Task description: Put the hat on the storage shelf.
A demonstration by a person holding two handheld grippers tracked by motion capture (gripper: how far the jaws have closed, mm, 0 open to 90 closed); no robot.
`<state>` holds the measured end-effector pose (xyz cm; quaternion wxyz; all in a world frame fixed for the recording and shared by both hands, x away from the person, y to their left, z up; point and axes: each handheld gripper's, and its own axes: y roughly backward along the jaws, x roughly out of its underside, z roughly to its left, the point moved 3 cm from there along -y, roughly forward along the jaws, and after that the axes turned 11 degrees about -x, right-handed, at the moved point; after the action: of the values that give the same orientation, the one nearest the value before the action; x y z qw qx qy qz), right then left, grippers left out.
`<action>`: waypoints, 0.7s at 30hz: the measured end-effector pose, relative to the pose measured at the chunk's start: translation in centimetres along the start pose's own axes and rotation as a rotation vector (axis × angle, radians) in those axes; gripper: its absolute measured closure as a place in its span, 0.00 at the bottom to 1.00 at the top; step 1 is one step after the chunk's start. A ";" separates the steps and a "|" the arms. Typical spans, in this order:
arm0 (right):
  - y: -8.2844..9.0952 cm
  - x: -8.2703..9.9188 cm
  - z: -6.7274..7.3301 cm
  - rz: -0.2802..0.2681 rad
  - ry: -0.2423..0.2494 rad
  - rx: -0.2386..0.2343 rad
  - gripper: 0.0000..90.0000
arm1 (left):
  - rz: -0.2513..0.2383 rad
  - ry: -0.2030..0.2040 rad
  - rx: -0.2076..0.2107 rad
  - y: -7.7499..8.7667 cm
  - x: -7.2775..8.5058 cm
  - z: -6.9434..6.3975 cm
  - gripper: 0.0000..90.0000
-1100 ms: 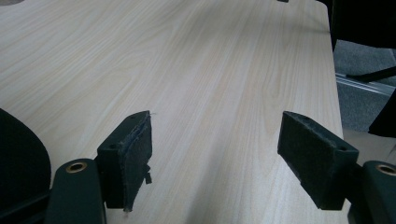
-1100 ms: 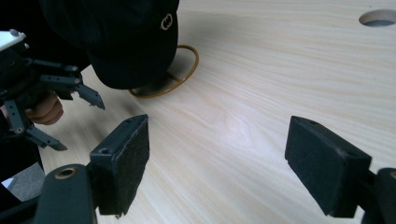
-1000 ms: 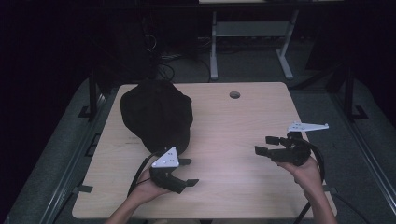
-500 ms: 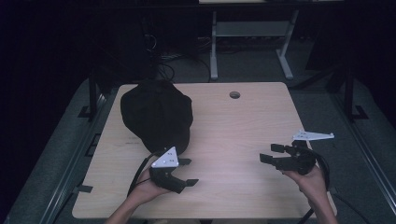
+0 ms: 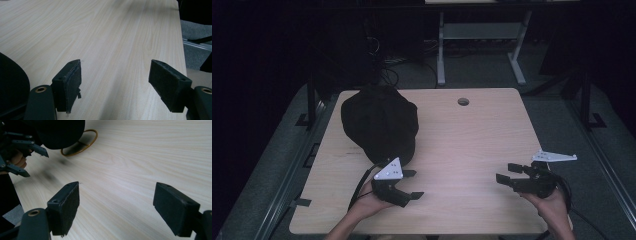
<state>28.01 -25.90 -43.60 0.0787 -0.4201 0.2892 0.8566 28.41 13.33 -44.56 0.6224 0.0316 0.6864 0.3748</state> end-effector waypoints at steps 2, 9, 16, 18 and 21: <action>0.1 0.3 0.0 0.000 0.002 0.000 0.23 | 0.001 0.000 0.000 0.0 0.0 0.0 0.29; 0.2 1.3 0.5 0.005 0.004 -0.004 0.23 | -0.002 0.003 -0.004 0.1 0.1 0.1 0.29; 0.3 2.4 1.0 0.004 0.014 -0.006 0.22 | 0.002 -0.002 -0.003 0.2 0.1 0.2 0.29; 0.4 2.6 1.2 0.004 0.016 -0.009 0.22 | 0.007 0.001 -0.003 0.2 0.2 0.3 0.29; 0.5 3.0 1.4 -0.007 0.021 -0.013 0.22 | 0.005 0.003 -0.005 0.2 0.2 0.3 0.29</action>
<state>24.99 -25.81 -45.00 0.0759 -0.4306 0.2828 0.8537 28.51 13.70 -44.61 0.6205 0.0311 0.6864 0.3781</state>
